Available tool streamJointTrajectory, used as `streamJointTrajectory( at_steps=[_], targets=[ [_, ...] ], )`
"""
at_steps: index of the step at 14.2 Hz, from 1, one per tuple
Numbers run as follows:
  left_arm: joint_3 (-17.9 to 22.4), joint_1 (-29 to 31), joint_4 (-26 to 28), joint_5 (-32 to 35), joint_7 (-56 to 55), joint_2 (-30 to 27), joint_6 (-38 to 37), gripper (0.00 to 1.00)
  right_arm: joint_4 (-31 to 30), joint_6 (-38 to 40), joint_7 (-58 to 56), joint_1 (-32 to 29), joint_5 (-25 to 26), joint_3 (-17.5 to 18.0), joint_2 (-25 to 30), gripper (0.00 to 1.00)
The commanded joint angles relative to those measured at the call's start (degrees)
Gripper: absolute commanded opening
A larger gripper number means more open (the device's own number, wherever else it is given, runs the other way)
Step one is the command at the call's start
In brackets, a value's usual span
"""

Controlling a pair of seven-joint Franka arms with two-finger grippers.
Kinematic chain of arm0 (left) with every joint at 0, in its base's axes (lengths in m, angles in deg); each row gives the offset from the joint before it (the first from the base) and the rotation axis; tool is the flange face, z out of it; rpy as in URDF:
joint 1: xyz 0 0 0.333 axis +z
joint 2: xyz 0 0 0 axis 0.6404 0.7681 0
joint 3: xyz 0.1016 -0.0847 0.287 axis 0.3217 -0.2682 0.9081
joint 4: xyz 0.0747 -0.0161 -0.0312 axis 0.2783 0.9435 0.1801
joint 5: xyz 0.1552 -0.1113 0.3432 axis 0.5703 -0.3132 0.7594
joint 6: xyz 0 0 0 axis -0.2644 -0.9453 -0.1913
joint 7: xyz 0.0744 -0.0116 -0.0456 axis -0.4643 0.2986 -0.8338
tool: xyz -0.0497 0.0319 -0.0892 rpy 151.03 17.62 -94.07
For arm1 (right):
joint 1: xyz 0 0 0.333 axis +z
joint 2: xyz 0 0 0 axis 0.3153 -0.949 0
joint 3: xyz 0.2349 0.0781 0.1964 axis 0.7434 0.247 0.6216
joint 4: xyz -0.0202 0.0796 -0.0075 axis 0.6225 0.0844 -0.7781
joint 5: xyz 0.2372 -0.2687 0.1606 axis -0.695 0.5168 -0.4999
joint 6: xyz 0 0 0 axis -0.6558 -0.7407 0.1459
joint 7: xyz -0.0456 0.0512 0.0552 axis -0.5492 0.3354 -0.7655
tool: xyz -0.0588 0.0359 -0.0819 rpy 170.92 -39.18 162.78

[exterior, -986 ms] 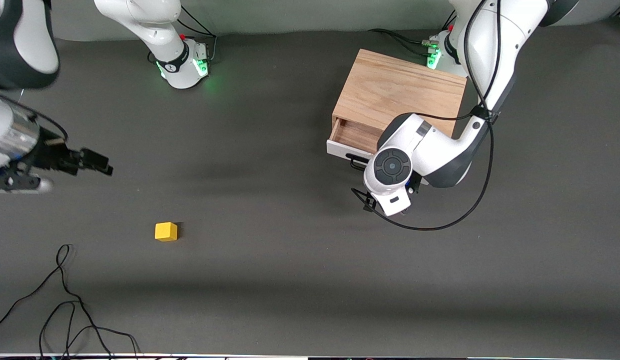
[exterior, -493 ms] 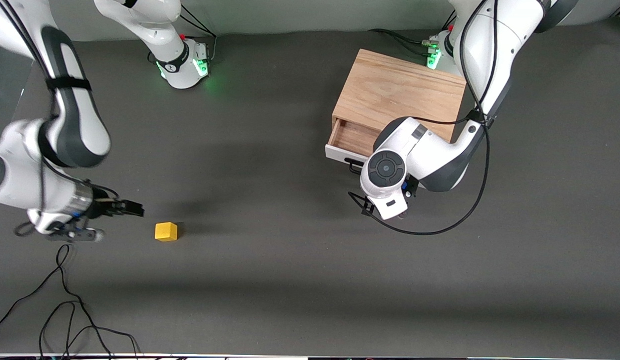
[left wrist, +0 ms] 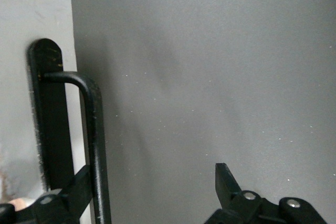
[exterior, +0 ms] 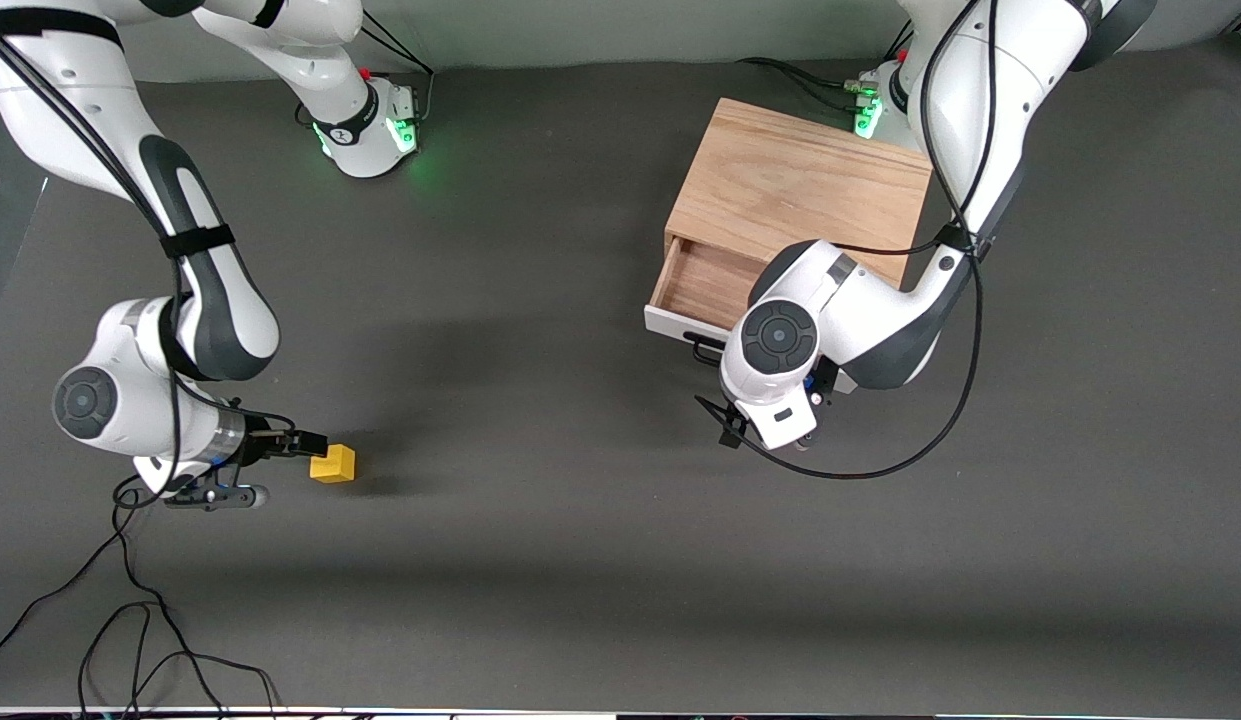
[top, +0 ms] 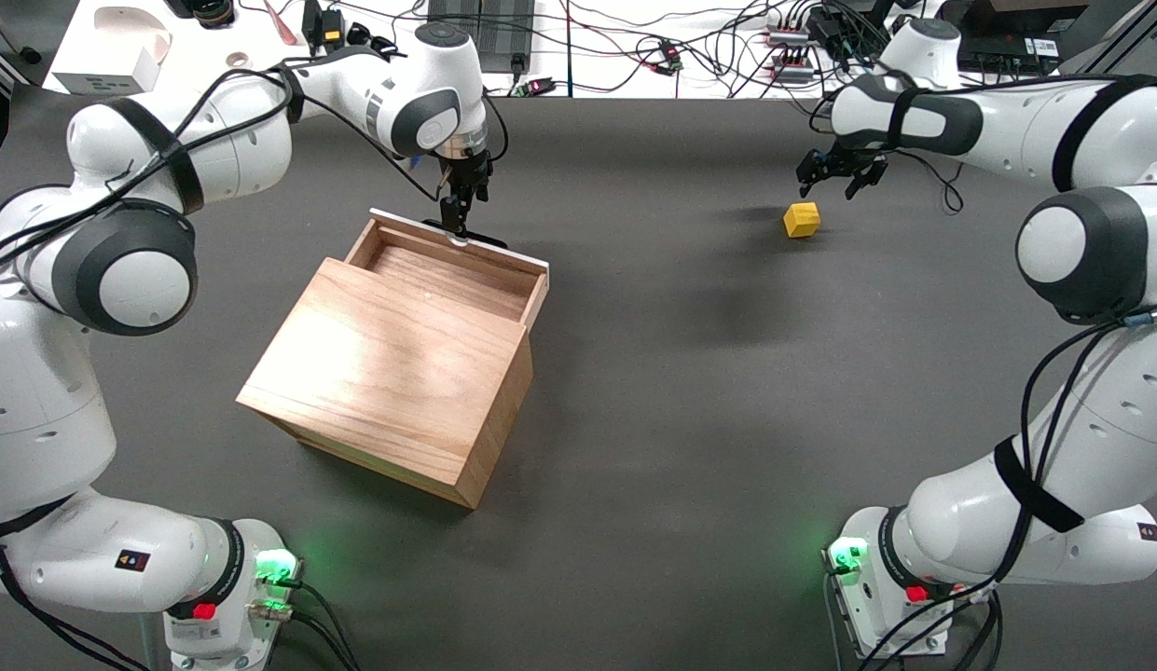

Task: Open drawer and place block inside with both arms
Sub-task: 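Reach the right gripper to the yellow cube while the left gripper holds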

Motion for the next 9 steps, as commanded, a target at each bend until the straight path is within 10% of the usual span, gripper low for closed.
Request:
streamJointTrajectory(
  at_steps=[1, 9],
  targets=[
    [0.9, -1.7, -4.1, 2.4, -1.8, 2.7, 4.3, 1.0, -0.9, -4.7, -1.0, 0.7, 0.6, -0.2, -2.7, 1.0],
    [1.6, -1.8, -5.4, 3.2, -1.9, 2.6, 7.6, 1.0, -3.1, -12.5, -1.0, 1.4, 0.7, -0.3, -6.2, 1.0]
  ],
)
